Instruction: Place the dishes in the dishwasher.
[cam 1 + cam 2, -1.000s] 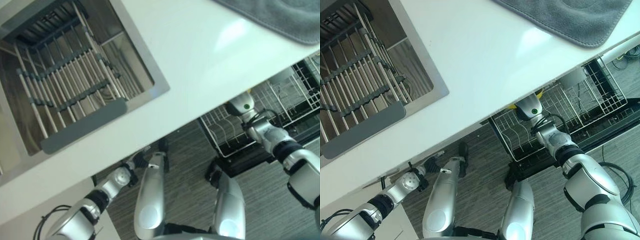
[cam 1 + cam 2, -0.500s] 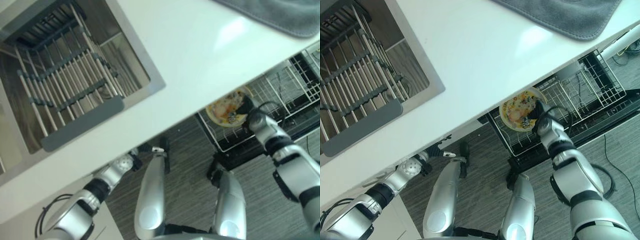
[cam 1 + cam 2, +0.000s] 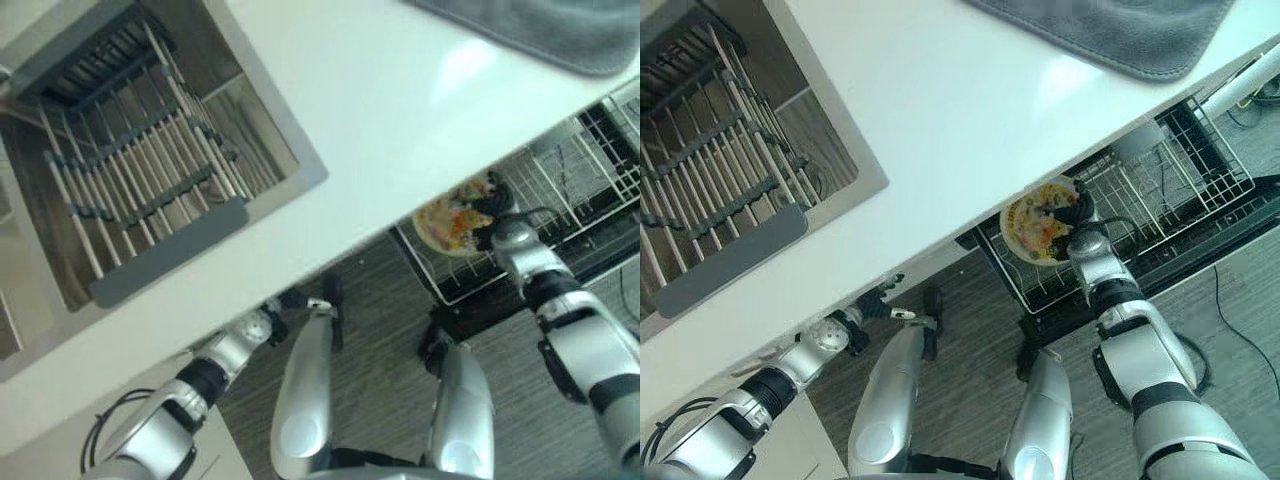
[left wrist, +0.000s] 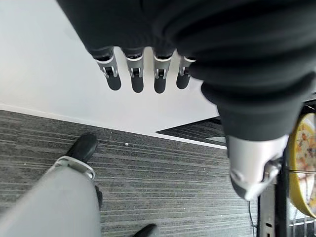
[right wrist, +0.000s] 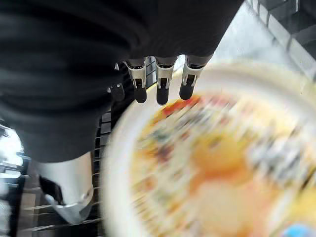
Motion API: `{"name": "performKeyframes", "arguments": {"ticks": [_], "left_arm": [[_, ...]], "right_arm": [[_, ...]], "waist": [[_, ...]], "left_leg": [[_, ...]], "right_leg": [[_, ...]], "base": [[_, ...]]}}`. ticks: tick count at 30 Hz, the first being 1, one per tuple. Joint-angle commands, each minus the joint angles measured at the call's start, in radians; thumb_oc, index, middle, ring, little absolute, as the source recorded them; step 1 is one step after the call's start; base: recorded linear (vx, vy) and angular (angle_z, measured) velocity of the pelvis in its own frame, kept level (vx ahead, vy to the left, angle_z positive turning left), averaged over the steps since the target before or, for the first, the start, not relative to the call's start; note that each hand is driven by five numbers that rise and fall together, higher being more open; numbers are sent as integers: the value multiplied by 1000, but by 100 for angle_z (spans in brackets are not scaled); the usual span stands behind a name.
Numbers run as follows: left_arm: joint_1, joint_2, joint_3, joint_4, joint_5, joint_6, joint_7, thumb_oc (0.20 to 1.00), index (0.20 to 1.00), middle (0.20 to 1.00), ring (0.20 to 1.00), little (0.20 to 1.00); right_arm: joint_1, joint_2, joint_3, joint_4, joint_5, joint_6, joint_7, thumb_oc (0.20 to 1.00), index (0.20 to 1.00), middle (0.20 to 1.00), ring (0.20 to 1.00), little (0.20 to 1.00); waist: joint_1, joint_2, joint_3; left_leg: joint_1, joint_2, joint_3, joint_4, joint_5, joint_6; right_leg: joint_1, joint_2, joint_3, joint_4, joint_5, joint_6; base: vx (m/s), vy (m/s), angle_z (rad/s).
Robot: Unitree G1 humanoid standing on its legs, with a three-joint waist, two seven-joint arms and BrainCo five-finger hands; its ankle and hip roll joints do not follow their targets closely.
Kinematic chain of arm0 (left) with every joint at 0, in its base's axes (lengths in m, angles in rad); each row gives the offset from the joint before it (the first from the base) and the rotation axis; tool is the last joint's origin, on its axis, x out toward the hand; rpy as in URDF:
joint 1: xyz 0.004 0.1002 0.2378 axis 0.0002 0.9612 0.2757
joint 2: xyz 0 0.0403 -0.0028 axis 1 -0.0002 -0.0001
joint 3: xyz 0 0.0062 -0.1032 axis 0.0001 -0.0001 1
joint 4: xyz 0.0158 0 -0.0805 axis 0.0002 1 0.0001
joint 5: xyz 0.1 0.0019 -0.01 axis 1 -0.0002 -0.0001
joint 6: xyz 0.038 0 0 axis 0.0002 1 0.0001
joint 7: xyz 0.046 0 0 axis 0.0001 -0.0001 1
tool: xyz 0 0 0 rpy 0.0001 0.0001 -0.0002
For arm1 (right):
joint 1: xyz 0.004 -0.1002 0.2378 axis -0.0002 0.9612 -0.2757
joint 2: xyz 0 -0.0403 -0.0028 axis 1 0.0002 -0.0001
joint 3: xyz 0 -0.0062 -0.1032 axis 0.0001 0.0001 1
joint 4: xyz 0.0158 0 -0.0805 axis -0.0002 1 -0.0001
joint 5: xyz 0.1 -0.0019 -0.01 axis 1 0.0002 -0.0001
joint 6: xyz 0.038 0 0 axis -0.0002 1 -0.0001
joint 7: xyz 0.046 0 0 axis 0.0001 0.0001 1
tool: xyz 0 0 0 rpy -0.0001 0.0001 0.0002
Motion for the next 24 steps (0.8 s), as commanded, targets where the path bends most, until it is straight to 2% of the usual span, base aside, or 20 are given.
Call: {"name": "performKeyframes", "arguments": {"ticks": [1,4,5,7,10,13,16,17,19,21,24], "left_arm": [[24,-51,13,18,-39,-3,30,1000,1000,1000,1000,1000],[42,-79,33,55,-40,-7,35,1000,1000,1000,1000,1000],[47,-89,44,71,-35,-11,36,1000,1000,1000,1000,1000],[64,-105,58,96,-31,-15,39,1000,1000,1000,1000,1000],[92,-121,78,119,-12,-16,39,1000,1000,1000,1000,1000],[125,-127,90,127,-10,-4,39,1000,1000,1000,1000,1000],[190,-146,119,187,-15,11,45,1000,1000,1000,1000,1000],[240,-167,151,235,-29,10,30,1000,1000,1000,1000,1000],[270,-177,166,255,-43,9,9,1000,1000,1000,1000,1000],[315,-190,195,281,-49,23,-21,1000,1000,1000,1000,1000],[352,-190,223,307,-30,42,-28,1000,1000,1000,1000,1000]], "right_arm": [[36,-25,-39,-45,132,-96,-29,1000,1000,1000,1000,1000],[103,14,-84,-126,226,-106,17,1000,1000,1000,1000,1000],[129,31,-89,-164,250,-108,19,1000,1000,1000,1000,1000],[185,62,-93,-231,271,-111,20,1000,1000,1000,1000,1000],[273,92,-81,-336,225,-104,-25,1000,1000,1000,1000,1000],[327,90,-62,-401,185,-71,-56,1000,1000,1000,1000,1000],[405,89,-57,-468,161,-66,-105,1000,1000,1000,1000,1000],[464,89,-69,-516,151,-87,-89,1000,1000,1000,1000,1000],[501,85,-81,-558,129,-90,-54,1000,1000,1000,1000,1000],[565,56,-103,-635,71,-58,3,1000,1000,1000,1000,1000],[630,19,-144,-711,16,-34,11,1000,1000,1000,1000,1000]], "waist": [[-11,33,-20],[-34,26,-20],[-41,29,-20],[-57,24,-20],[-77,10,-30],[-89,1,-65],[-97,-18,-133],[-106,-29,-184],[-113,-34,-211],[-125,-43,-253],[-137,-56,-282]], "left_leg": [[91,-41,-54,-129,-36,2],[151,-36,-41,-156,-32,-4],[165,-25,-30,-177,-3,1],[219,-19,-20,-202,1,-4],[289,-11,-10,-231,4,-10],[338,-2,-1,-259,5,-14],[410,15,17,-295,3,-24],[463,28,35,-324,5,-33],[486,36,45,-335,6,-37],[516,48,58,-345,5,-41],[544,59,73,-349,-2,-41]], "right_leg": [[8,55,10,99,-95,-14],[60,54,21,65,-89,-13],[72,62,16,37,-59,-23],[124,65,22,2,-49,-23],[198,66,23,-53,-33,-20],[250,70,24,-98,-26,-19],[343,74,14,-173,-17,-15],[401,78,7,-226,-9,-9],[424,80,7,-247,-5,-5],[454,82,8,-259,-8,-2],[479,82,6,-261,-14,3]], "base": [[41,154,-19],[7,106,-17],[-17,126,-11],[35,87,-12],[79,41,-15],[102,17,-3],[191,-18,-10],[255,-7,-19],[188,16,-19],[168,10,-20],[99,-35,-5]]}}
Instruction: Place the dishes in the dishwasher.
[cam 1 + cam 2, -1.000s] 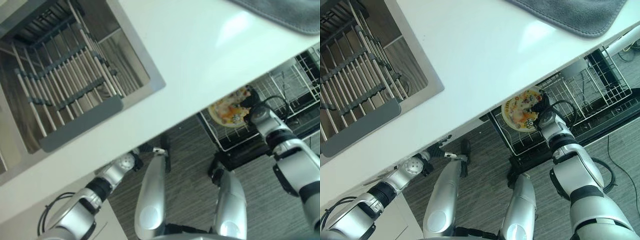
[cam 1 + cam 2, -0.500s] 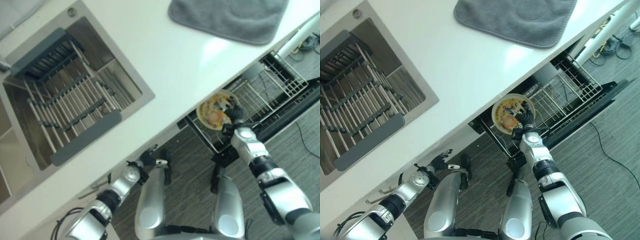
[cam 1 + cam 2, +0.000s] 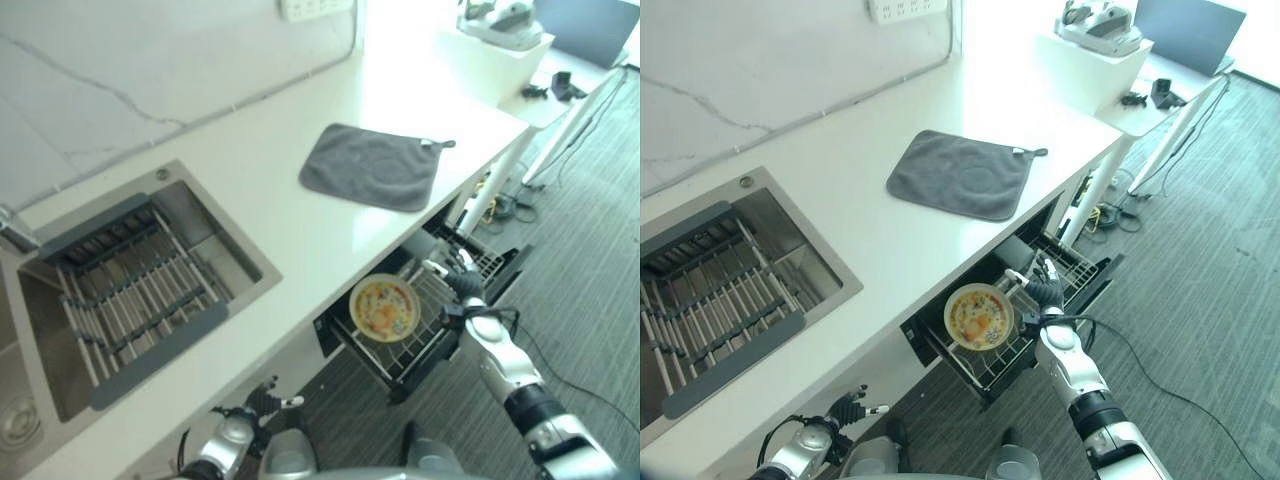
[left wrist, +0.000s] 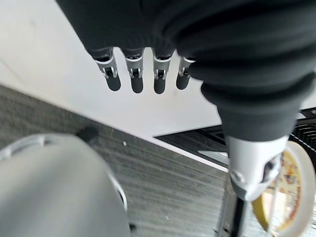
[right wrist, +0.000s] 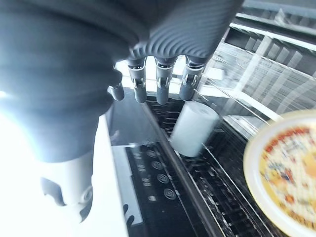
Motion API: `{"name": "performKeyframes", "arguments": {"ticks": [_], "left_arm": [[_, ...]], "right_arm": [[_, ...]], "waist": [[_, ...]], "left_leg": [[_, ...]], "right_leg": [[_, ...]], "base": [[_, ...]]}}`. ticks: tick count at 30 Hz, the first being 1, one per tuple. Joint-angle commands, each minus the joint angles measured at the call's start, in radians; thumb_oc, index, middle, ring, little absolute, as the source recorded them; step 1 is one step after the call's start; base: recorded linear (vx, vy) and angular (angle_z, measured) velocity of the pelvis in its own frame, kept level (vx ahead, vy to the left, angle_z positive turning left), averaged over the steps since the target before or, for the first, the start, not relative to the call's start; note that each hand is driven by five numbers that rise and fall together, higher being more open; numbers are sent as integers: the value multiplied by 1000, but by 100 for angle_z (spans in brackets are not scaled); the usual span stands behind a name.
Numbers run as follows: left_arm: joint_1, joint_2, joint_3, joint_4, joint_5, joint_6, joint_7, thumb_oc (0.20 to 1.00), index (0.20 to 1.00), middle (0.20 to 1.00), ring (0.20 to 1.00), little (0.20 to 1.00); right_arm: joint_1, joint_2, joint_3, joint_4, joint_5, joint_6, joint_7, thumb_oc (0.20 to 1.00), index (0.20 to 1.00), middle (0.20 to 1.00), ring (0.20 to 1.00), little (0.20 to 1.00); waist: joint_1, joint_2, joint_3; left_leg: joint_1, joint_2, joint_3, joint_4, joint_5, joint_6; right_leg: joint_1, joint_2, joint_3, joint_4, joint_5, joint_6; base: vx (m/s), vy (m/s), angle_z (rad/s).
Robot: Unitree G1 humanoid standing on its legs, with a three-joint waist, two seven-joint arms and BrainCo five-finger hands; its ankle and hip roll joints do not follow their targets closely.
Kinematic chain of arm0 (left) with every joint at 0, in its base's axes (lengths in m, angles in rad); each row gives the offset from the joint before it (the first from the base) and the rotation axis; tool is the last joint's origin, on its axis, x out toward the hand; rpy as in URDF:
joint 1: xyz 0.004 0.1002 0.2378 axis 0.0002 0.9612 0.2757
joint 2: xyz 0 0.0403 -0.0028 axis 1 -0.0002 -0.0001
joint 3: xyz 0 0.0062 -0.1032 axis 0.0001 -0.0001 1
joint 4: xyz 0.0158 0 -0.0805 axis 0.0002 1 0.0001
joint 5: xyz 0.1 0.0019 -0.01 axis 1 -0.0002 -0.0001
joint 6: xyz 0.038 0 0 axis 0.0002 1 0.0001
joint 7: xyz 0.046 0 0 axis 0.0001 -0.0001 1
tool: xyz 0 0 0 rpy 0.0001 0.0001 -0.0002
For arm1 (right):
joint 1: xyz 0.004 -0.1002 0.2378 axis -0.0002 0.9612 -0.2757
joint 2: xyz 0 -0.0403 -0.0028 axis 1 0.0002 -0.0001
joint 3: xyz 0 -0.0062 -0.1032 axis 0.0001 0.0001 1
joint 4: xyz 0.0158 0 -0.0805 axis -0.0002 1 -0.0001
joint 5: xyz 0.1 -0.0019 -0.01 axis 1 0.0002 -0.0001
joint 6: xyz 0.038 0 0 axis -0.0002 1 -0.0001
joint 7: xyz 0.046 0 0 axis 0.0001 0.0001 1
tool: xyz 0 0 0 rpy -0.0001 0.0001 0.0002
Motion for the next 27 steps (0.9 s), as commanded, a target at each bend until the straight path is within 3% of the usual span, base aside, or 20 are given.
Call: {"name": "performKeyframes", "arguments": {"ticks": [1,5,9,12,13,15,19,22,23,24,25,26,27], "left_arm": [[-26,-15,12,34,12,15,-23,1000,1000,1000,1000,1000],[11,-20,48,65,-14,45,-98,1000,1000,1000,1000,1000],[31,-42,78,121,-68,66,-122,1000,1000,1000,1000,1000],[35,-51,103,159,-95,69,-133,1000,1000,1000,1000,1000],[61,-55,121,187,-107,52,-139,1000,1000,1000,1000,1000],[68,-58,127,193,-128,44,-147,1000,1000,1000,1000,1000],[76,-40,150,197,-158,29,-177,1000,1000,1000,1000,1000],[70,-28,134,189,-143,26,-189,1000,1000,1000,1000,1000],[58,-25,110,176,-121,31,-197,1000,1000,1000,1000,1000],[56,-25,106,174,-119,33,-199,1000,1000,1000,1000,1000],[47,-29,84,163,-108,39,-202,1000,1000,1000,1000,1000],[45,-30,81,161,-106,39,-202,1000,1000,1000,1000,1000],[35,-35,60,149,-90,41,-201,1000,1000,1000,1000,1000]], "right_arm": [[-8,-76,-85,-108,-105,-8,22,1000,1000,1000,1000,1000],[54,-137,-166,-205,-142,-8,-4,1000,1000,1000,1000,1000],[103,-149,-244,-242,-199,-81,-129,1000,1000,1000,1000,1000],[171,-130,-308,-205,-120,-118,-200,1000,1000,1000,1000,1000],[242,-73,-385,-119,-48,-215,-237,1000,1000,1000,1000,1000],[261,-56,-408,-85,-10,-245,-230,1000,1000,1000,1000,1000],[278,11,-438,115,171,-343,-130,1000,1000,1000,1000,1000],[261,35,-417,193,276,-363,-99,1000,1000,1000,1000,1000],[242,65,-402,268,388,-366,-49,1000,1000,1000,1000,1000],[240,68,-400,276,409,-364,-37,1000,1000,1000,1000,1000],[227,86,-389,315,522,-338,43,1000,1000,1000,1000,1000],[224,89,-387,323,534,-336,58,1000,1000,1000,1000,1000],[211,100,-370,349,567,-320,138,1000,1000,1000,1000,1000]], "waist": [[-8,36,4],[-34,24,-13],[-64,28,-24],[-87,30,-34],[-103,31,-38],[-106,33,-38],[-90,44,-39],[-75,50,-39],[-62,59,-35],[-61,60,-34],[-51,67,-27],[-50,68,-26],[-42,75,-17]], "left_leg": [[20,39,-41,-37,-26,10],[46,50,-20,-36,-40,11],[73,57,0,-58,-41,8],[80,60,11,-79,-35,1],[83,60,18,-79,-40,1],[85,58,19,-78,-43,4],[94,39,10,-71,-63,16],[91,30,2,-57,-74,23],[81,22,-12,-37,-85,32],[79,21,-14,-34,-86,33],[69,13,-32,-20,-91,38],[67,11,-35,-16,-93,39],[51,5,-54,7,-98,41]], "right_leg": [[-35,-14,-11,162,-147,-26],[-16,-10,-2,153,-151,-23],[2,-5,9,128,-147,-16],[5,-4,15,112,-143,-10],[6,-2,17,110,-145,-10],[7,-3,15,110,-145,-10],[22,-19,-7,100,-138,-7],[22,-30,-19,110,-141,-6],[14,-39,-26,137,-153,-10],[13,-39,-26,141,-155,-10],[6,-43,-27,167,-167,-15],[4,-43,-27,173,-170,-16],[-9,-46,-26,205,-183,-24]], "base": [[75,-48,-6],[42,-35,-18],[31,6,-18],[28,-11,-15],[37,-28,-3],[21,-15,0],[53,-37,-3],[80,-31,7],[84,-6,14],[105,10,24],[60,13,26],[89,33,23],[55,41,20]]}}
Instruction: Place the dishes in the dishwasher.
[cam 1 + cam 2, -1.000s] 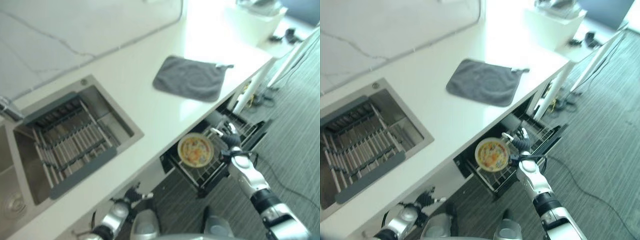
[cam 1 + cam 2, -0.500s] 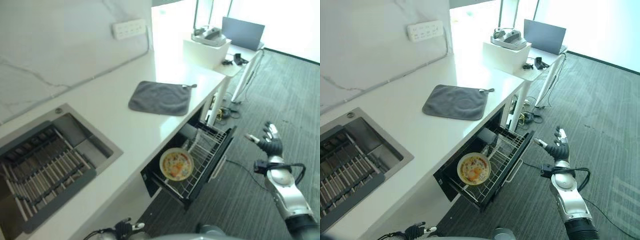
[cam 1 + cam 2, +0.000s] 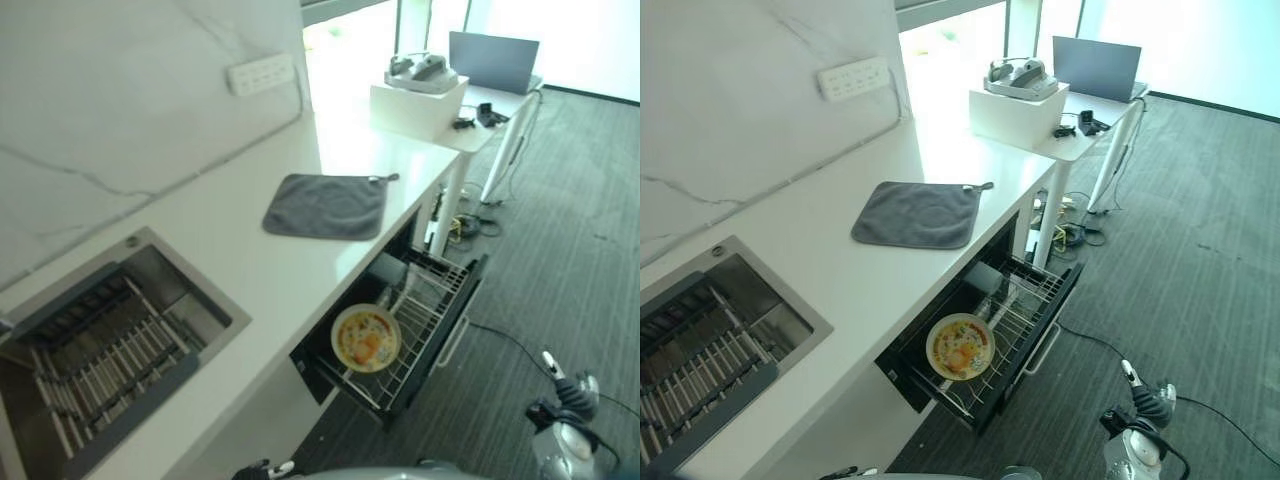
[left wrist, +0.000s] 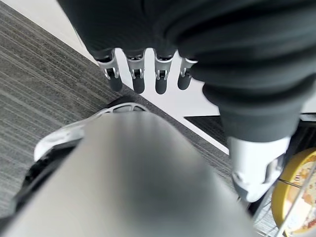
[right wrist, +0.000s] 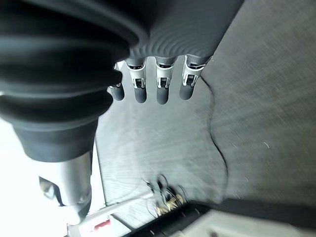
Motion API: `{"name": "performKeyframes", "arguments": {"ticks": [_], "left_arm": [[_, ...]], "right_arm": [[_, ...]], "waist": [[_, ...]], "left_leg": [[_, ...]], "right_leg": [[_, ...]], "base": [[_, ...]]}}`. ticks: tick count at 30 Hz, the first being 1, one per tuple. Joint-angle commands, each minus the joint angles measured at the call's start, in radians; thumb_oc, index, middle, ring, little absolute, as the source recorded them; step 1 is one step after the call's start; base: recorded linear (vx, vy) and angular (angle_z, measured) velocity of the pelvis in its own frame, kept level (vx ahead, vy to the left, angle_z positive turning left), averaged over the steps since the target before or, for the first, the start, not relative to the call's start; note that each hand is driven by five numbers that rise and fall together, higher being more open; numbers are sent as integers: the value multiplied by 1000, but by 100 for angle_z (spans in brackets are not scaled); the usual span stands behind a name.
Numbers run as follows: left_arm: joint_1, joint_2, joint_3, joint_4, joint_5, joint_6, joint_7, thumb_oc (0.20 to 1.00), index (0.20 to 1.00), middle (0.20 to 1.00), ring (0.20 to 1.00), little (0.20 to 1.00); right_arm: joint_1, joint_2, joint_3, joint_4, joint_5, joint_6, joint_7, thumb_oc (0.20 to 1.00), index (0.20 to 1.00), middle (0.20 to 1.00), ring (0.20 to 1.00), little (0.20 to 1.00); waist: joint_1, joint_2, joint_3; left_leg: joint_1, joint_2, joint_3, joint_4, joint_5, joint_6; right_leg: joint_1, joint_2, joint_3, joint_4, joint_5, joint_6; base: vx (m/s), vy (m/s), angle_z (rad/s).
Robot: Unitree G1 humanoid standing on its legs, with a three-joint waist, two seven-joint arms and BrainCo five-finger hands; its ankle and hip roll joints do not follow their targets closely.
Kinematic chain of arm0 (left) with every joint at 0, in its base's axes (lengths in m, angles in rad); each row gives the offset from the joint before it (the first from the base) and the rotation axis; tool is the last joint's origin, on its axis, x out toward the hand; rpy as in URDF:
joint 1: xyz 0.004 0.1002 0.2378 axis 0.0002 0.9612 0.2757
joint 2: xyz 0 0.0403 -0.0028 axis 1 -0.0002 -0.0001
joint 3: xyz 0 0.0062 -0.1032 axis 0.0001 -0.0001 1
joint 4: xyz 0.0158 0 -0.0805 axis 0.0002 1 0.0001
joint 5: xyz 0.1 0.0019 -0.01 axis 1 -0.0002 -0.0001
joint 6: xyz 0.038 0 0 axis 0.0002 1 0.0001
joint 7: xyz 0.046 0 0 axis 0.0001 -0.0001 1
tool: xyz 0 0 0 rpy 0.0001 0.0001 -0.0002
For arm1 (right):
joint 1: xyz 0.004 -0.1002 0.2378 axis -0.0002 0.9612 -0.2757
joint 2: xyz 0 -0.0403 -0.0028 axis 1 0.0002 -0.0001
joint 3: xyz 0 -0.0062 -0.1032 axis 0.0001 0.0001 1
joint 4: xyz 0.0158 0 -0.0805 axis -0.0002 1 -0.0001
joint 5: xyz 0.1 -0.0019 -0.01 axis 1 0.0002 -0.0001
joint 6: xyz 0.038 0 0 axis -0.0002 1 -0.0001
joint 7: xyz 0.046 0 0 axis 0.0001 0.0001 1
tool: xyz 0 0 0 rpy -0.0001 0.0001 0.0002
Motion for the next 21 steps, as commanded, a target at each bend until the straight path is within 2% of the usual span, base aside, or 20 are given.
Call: {"name": "performKeyframes", "arguments": {"ticks": [1,6,8,10,15,18,19,21], "left_arm": [[-81,7,-17,-10,65,-12,-7,1000,1000,1000,1000,1000],[-141,-4,-72,-40,40,1,31,1000,1000,1000,1000,1000],[-161,-5,-82,-41,32,-15,45,1000,1000,1000,1000,1000],[-167,-4,-81,-45,30,-18,48,1000,1000,1000,1000,1000],[-176,8,-72,-58,21,-36,57,1000,1000,1000,1000,1000],[-174,21,-63,-63,22,-38,50,1000,1000,1000,1000,1000],[-170,27,-61,-65,22,-42,45,1000,1000,1000,1000,1000],[-172,32,-61,-68,23,-48,40,1000,1000,1000,1000,1000]], "right_arm": [[-90,1,12,-45,139,-9,196,1000,1000,1000,1000,1000],[-192,-23,78,-18,241,19,335,1000,1000,1000,1000,1000],[-236,-32,76,12,294,78,410,1000,1000,1000,1000,1000],[-252,-31,76,20,306,104,448,1000,1000,1000,1000,1000],[-292,-48,86,-1,282,159,634,1000,1000,1000,1000,1000],[-314,-67,99,-33,229,200,705,1000,1000,1000,1000,1000],[-323,-77,107,-44,204,213,721,1000,1000,1000,1000,1000],[-343,-92,122,-60,181,227,728,1000,1000,1000,1000,1000]], "waist": [[23,-1,87],[51,21,150],[61,25,181],[66,27,192],[82,33,230],[92,34,251],[96,28,258],[102,29,272]], "left_leg": [[-79,-5,-104,190,-152,64],[-176,-23,-156,281,-159,61],[-210,-30,-175,309,-155,64],[-222,-35,-181,320,-154,66],[-276,-54,-209,378,-157,72],[-298,-62,-218,409,-164,74],[-298,-70,-226,428,-189,68],[-313,-74,-229,444,-190,69]], "right_leg": [[-56,-74,-41,275,-165,-28],[-143,-78,-40,411,-217,-62],[-184,-78,-34,473,-233,-74],[-200,-79,-32,499,-239,-79],[-250,-89,-25,593,-266,-98],[-271,-99,-24,640,-281,-102],[-272,-105,-15,665,-309,-95],[-287,-109,-12,688,-314,-98]], "base": [[51,53,31],[-54,44,23],[-99,9,26],[-41,8,13],[-38,26,11],[13,23,14],[50,18,10],[13,33,9]]}}
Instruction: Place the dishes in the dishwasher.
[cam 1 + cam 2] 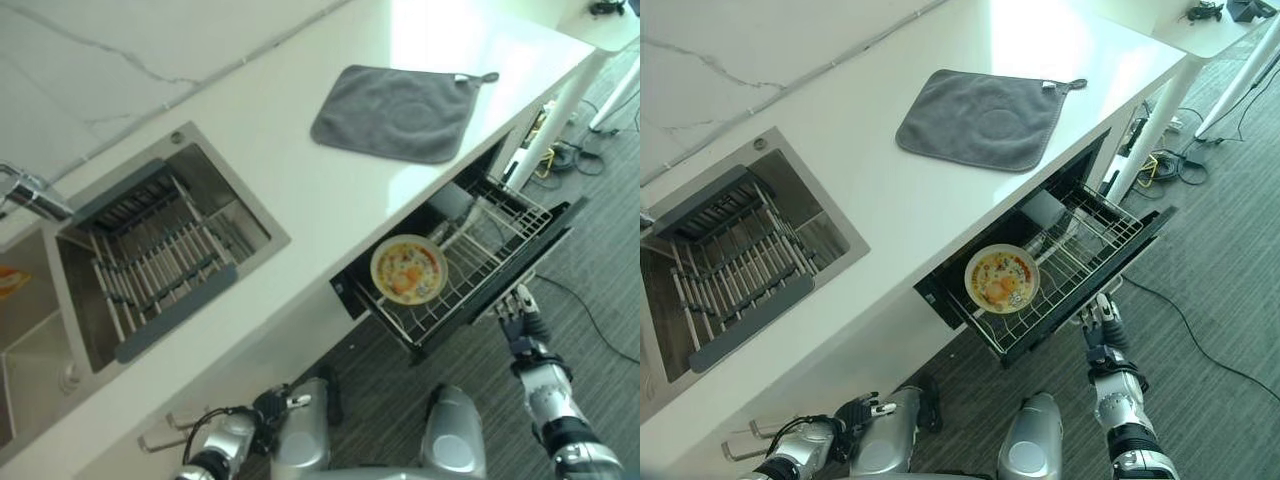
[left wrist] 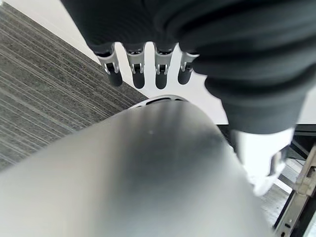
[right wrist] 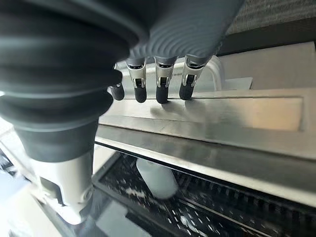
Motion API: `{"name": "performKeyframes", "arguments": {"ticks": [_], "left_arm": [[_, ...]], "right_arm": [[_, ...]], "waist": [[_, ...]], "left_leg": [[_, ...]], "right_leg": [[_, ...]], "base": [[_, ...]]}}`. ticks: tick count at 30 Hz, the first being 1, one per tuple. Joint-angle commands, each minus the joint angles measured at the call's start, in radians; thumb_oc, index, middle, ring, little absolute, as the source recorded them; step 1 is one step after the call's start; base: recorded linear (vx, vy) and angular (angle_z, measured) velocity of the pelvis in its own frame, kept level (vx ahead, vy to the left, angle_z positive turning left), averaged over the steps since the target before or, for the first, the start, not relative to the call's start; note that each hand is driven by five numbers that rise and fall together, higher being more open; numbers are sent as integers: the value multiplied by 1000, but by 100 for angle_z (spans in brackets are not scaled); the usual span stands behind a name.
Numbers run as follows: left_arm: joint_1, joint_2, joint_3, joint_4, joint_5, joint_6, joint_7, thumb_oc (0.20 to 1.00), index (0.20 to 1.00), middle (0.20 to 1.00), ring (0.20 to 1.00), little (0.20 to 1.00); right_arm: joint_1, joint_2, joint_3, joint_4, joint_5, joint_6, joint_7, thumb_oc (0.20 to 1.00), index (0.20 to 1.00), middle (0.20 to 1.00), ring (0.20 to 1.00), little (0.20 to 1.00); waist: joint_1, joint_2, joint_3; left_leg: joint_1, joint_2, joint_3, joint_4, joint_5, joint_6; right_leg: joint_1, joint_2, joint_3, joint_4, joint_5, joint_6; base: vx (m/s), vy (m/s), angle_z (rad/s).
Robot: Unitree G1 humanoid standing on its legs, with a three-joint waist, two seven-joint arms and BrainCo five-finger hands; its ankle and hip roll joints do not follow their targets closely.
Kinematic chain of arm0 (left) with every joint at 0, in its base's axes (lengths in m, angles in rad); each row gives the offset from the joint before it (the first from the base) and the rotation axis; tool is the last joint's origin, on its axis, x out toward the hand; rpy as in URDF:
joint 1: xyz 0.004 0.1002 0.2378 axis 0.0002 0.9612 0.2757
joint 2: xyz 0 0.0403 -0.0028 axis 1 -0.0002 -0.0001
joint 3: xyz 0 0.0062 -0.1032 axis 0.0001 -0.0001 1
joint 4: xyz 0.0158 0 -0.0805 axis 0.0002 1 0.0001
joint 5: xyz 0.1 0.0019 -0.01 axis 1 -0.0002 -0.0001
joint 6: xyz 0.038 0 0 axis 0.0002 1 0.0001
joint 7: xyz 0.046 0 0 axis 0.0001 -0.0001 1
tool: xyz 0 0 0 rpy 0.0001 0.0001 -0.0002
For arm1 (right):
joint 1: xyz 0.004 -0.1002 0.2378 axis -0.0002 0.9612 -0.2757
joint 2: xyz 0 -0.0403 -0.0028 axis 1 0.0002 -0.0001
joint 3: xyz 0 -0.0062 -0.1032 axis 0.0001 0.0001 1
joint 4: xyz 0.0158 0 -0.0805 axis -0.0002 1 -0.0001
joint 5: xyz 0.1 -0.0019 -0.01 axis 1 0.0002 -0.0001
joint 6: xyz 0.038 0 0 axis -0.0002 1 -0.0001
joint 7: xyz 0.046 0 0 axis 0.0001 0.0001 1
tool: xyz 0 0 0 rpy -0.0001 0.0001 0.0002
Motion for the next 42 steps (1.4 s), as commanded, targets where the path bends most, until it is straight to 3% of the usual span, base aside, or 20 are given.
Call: {"name": "performKeyframes", "arguments": {"ticks": [1,6,13,18,20,34,42], "left_arm": [[24,12,0,-35,-14,-19,-9,1000,1000,1000,1000,1000],[-2,35,-13,-78,-3,-34,-28,1000,1000,1000,1000,1000],[-42,79,-89,-153,62,-3,-70,1000,1000,1000,1000,1000],[-48,121,-133,-203,17,10,-71,1000,1000,1000,1000,1000],[-46,141,-141,-211,12,-1,-86,1000,1000,1000,1000,1000],[-55,163,-155,-209,-6,-34,-78,1000,1000,1000,1000,1000],[-71,168,-138,-185,-23,-1,-119,1000,1000,1000,1000,1000]], "right_arm": [[-83,21,67,-123,-99,57,133,1000,1000,1000,1000,1000],[-216,-9,111,-144,-154,90,111,1000,1000,1000,1000,1000],[-413,-84,149,-109,-205,130,123,1000,1000,1000,1000,1000],[-574,-140,191,-51,-221,171,144,1000,1000,1000,1000,1000],[-670,-167,221,-2,-215,199,145,1000,1000,1000,1000,1000],[-906,-177,309,119,-241,214,88,1000,1000,1000,1000,1000],[-894,-157,305,167,-221,255,37,1000,1000,1000,1000,1000]], "waist": [[46,-13,-2],[71,-10,36],[107,-2,71],[147,5,86],[181,8,86],[268,9,86],[271,-5,86]], "left_leg": [[56,-49,-72,-90,-1,35],[6,-57,-82,-53,-5,47],[-31,-65,-97,-37,1,53],[-51,-75,-114,-44,13,53],[-73,-83,-132,-50,21,54],[-123,-95,-156,-85,46,67],[-92,-86,-148,-184,89,56]], "right_leg": [[15,33,2,114,-82,-82],[-38,26,4,166,-91,-85],[-70,25,-5,190,-88,-82],[-73,28,-19,181,-84,-80],[-83,29,-33,170,-76,-79],[-98,25,-89,108,-35,-65],[-61,48,-97,-28,26,-36]], "base": [[-27,41,9],[-68,30,-1],[-35,30,4],[14,53,8],[11,49,20],[6,42,5],[-15,-1,6]]}}
